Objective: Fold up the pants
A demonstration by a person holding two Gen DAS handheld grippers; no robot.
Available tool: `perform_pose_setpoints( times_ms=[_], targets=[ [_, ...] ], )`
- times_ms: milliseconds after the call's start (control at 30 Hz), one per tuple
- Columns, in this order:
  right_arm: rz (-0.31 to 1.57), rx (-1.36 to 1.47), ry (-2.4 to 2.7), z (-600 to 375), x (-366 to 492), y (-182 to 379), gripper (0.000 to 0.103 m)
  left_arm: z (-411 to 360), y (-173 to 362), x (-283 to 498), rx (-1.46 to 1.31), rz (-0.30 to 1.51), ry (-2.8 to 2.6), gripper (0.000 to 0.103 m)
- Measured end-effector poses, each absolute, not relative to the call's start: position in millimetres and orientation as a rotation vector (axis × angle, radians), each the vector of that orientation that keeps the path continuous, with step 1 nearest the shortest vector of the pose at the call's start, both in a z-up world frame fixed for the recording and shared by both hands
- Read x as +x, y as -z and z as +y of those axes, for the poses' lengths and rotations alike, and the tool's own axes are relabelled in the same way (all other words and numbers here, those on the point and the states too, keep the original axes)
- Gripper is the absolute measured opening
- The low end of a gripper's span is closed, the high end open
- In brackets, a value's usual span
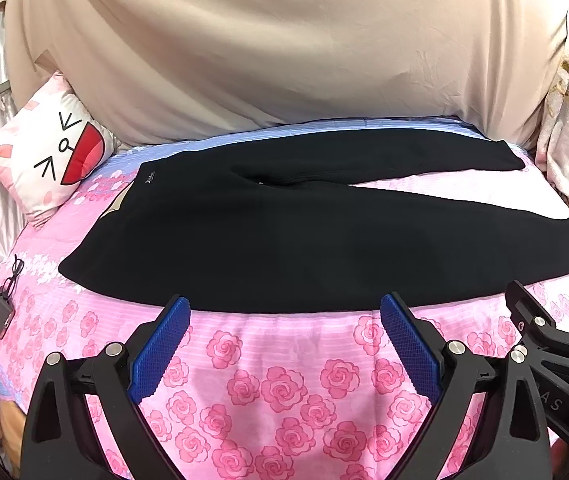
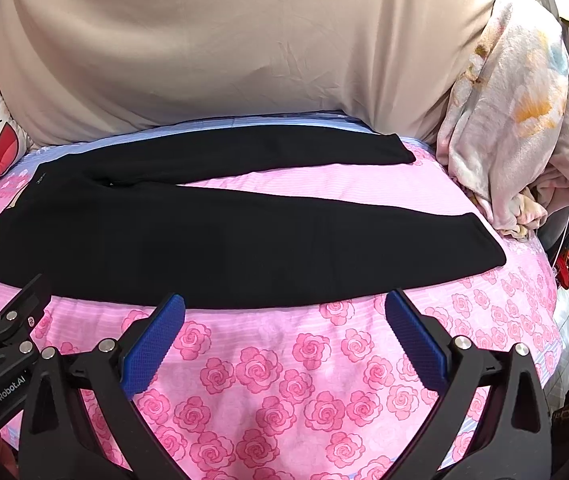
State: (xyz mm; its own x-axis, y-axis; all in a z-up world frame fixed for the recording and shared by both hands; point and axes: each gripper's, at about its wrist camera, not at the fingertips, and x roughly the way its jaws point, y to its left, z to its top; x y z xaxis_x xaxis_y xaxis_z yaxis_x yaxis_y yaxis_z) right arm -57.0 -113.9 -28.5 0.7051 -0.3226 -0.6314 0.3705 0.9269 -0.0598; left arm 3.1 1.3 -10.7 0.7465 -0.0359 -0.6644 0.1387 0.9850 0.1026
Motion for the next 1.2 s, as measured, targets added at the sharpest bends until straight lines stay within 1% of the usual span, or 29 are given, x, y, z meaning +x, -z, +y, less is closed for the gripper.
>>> perform_pose_setpoints(
  times_ms=[1200],
  targets=[
    [0.691, 0.068, 0.392, -117.2, -56.3, 33.3, 0.098, -2.1, 10.5, 5.5, 0.155, 0.727, 0.096, 0.094]
  ],
)
